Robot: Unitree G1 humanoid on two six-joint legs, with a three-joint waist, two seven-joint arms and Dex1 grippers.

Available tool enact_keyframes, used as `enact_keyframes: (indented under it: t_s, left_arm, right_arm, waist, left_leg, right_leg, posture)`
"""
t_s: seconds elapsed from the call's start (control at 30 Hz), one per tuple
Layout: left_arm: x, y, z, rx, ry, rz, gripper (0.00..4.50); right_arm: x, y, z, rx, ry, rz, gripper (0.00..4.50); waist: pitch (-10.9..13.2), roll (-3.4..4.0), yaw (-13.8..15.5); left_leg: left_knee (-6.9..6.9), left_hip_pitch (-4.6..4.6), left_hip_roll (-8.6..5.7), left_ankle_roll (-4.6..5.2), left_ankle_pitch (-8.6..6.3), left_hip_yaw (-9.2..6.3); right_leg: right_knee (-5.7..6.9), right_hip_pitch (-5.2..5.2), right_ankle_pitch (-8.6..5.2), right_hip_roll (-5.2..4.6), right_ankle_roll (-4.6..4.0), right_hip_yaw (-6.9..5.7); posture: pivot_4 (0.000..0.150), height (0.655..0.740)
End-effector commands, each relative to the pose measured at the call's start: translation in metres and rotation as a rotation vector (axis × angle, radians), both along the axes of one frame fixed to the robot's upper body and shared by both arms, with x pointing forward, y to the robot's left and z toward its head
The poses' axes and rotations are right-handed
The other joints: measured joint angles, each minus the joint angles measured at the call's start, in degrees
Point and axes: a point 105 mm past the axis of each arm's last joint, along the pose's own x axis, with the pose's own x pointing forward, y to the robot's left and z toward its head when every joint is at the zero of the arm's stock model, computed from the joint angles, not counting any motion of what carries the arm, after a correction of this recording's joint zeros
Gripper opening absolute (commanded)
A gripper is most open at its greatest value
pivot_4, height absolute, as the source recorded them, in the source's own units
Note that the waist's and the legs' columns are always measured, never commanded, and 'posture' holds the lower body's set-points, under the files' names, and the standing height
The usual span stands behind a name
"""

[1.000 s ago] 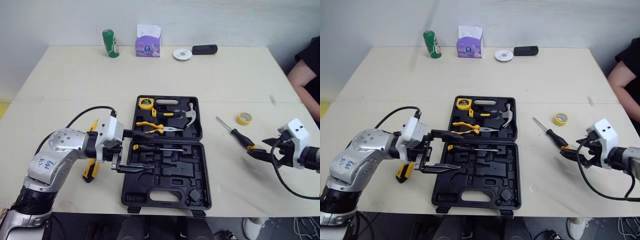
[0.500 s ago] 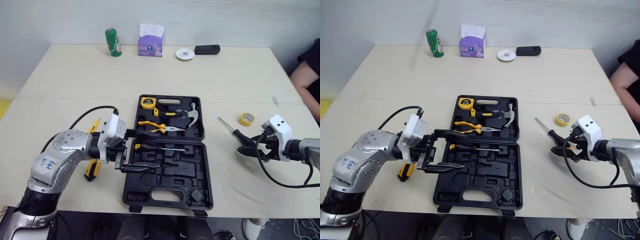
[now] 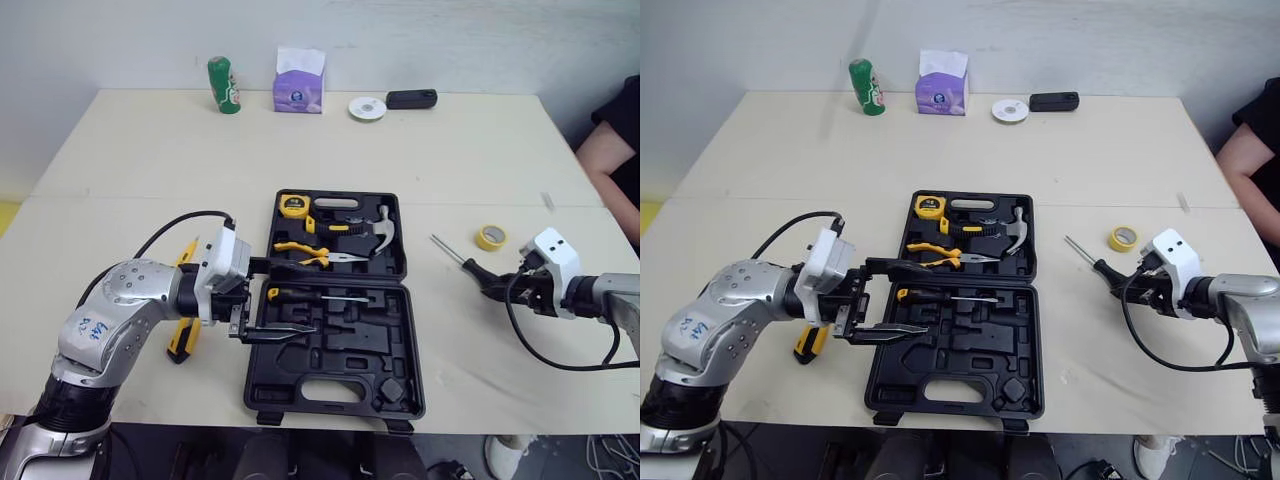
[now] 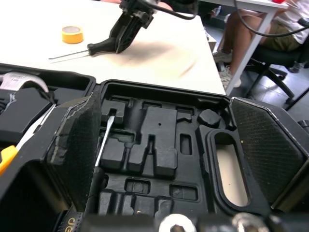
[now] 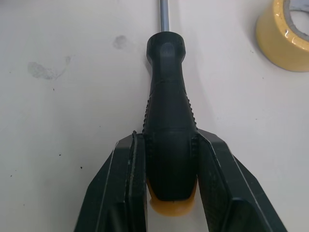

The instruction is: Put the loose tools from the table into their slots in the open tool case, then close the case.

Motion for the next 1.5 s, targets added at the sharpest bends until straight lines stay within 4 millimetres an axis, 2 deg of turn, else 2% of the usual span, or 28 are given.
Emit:
enact_keyframes:
  t_s: [0.03, 0.17, 0.23, 0.3, 0.37, 0.43, 0.5, 0.57, 0.67, 0.8, 0.9, 1.03, 1.3, 1.5]
  left_arm:
    - [-0.004, 0.001, 0.014, -0.026, -0.087, -0.010, 4.50]
    - [-0.004, 0.001, 0.018, -0.042, -0.084, -0.033, 4.50]
    - [-0.006, 0.003, 0.016, -0.023, -0.056, -0.050, 4.50]
    - [-0.007, 0.007, 0.013, -0.008, -0.077, -0.054, 4.50]
    - [-0.004, 0.012, 0.007, 0.011, -0.120, -0.043, 4.50]
    - [-0.003, 0.015, 0.004, 0.013, -0.143, -0.040, 4.50]
    - [0.000, 0.021, -0.001, 0.013, -0.138, -0.014, 4.50]
    - [0.004, 0.030, -0.007, 0.030, -0.136, 0.023, 4.50]
    - [0.009, 0.042, -0.011, 0.049, -0.133, 0.067, 4.50]
    - [0.006, 0.058, -0.022, 0.132, -0.072, 0.059, 4.50]
    - [0.004, 0.063, -0.021, 0.142, -0.058, 0.062, 4.50]
    - [0.003, 0.066, -0.024, 0.149, -0.056, 0.092, 4.50]
    - [-0.010, 0.065, -0.032, 0.151, 0.002, 0.108, 4.50]
    - [-0.011, 0.066, -0.030, 0.149, 0.002, 0.126, 4.50]
  right_arm:
    - [0.003, -0.003, 0.003, -0.003, -0.046, -0.004, 0.98]
    - [-0.001, -0.005, 0.013, -0.026, -0.095, 0.026, 0.98]
    - [-0.003, -0.004, 0.026, -0.041, -0.138, 0.048, 0.98]
    - [-0.009, 0.006, 0.042, -0.043, -0.171, 0.089, 0.98]
    - [-0.014, 0.016, 0.056, -0.114, -0.201, 0.157, 0.98]
    - [-0.018, 0.025, 0.065, -0.145, -0.211, 0.203, 0.98]
    - [-0.028, 0.051, 0.080, -0.126, -0.196, 0.316, 0.98]
    - [-0.045, 0.081, 0.084, -0.141, -0.123, 0.477, 0.98]
    - [-0.060, 0.117, 0.081, -0.153, -0.044, 0.637, 0.98]
    - [-0.062, 0.153, 0.072, -0.149, -0.001, 0.744, 0.98]
    - [-0.068, 0.172, 0.062, -0.169, 0.050, 0.797, 0.98]
    - [-0.065, 0.176, 0.048, -0.256, 0.094, 0.758, 0.98]
    - [-0.060, 0.184, 0.045, -0.280, 0.114, 0.745, 0.98]
    - [-0.054, 0.191, 0.041, -0.288, 0.115, 0.749, 0.98]
  waist:
    - [0.00, -0.01, -0.05]
    - [0.00, 0.00, 0.07]
    - [0.00, 0.00, 0.12]
    - [0.02, 0.04, 0.15]
    - [0.02, 0.04, 0.18]
    - [0.03, 0.05, 0.02]
    - [0.03, 0.04, -0.01]
    - [0.09, 0.14, -0.16]
    - [0.10, 0.09, -0.18]
    - [0.12, 0.01, -0.23]
    - [0.12, 0.02, 0.03]
    - [0.11, 0.00, -0.07]
    - [0.11, 0.00, -0.37]
    - [0.11, 0.00, -0.32]
  left_leg:
    - [0.01, 0.01, 0.00, 0.00, 0.00, 0.01]
    - [0.05, 0.01, 0.00, 0.00, 0.00, 0.01]
    - [0.05, -0.01, 0.00, 0.00, 0.00, 0.01]
    - [0.05, -0.04, 0.00, 0.00, 0.00, 0.01]
    - [0.05, -0.04, 0.00, 0.00, 0.00, 0.00]
    - [0.05, -0.03, 0.00, -0.01, -0.01, 0.02]
    - [0.05, -0.03, 0.05, -0.02, -0.01, 0.00]
    - [0.05, -0.01, 0.06, -0.03, -0.02, 0.03]
    - [0.03, -0.02, 0.13, -0.10, -0.06, -0.06]
    - [0.03, -0.06, 0.16, -0.14, -0.16, -0.13]
    - [0.08, -0.31, 0.08, -0.08, -0.21, -0.10]
    - [0.33, -0.99, 0.08, 0.00, -0.15, -0.17]
    - [0.40, -0.98, 0.06, 0.07, -0.08, -0.10]
    - [0.40, -0.97, 0.06, 0.04, -0.07, -0.12]
  right_leg:
    - [0.00, 0.00, 0.00, 0.00, 0.00, 0.01]
    - [0.02, -0.01, 0.00, 0.00, 0.00, 0.01]
    - [0.04, -0.01, 0.00, 0.00, 0.00, 0.01]
    - [0.07, -0.01, 0.00, 0.00, 0.00, 0.00]
    - [0.09, -0.02, 0.00, 0.00, 0.00, 0.00]
    - [0.04, -0.04, 0.00, 0.00, 0.00, 0.02]
    - [0.01, -0.05, 0.00, 0.04, 0.00, 0.00]
    - [0.03, -0.08, 0.00, 0.02, -0.01, 0.07]
    - [0.03, -0.12, -0.04, 0.03, -0.08, 0.02]
    - [-0.01, -0.14, -0.06, 0.01, -0.11, -0.01]
    - [0.04, -0.41, -0.05, -0.14, -0.12, 0.04]
    - [0.35, -0.95, -0.03, -0.12, -0.11, -0.06]
    - [0.41, -0.93, -0.01, -0.08, -0.07, -0.08]
    - [0.42, -0.94, -0.01, -0.08, -0.07, -0.08]
  posture:
    - [0.150, 0.7400]
    - [0.150, 0.7400]
    - [0.150, 0.7400]
    - [0.150, 0.7400]
    - [0.150, 0.7400]
    - [0.150, 0.7400]
    - [0.150, 0.7400]
    - [0.150, 0.7400]
    - [0.150, 0.7400]
    - [0.150, 0.7400]
    - [0.150, 0.7400]
    - [0.150, 0.7400]
    - [0.150, 0.7400]
    - [0.150, 0.7400]
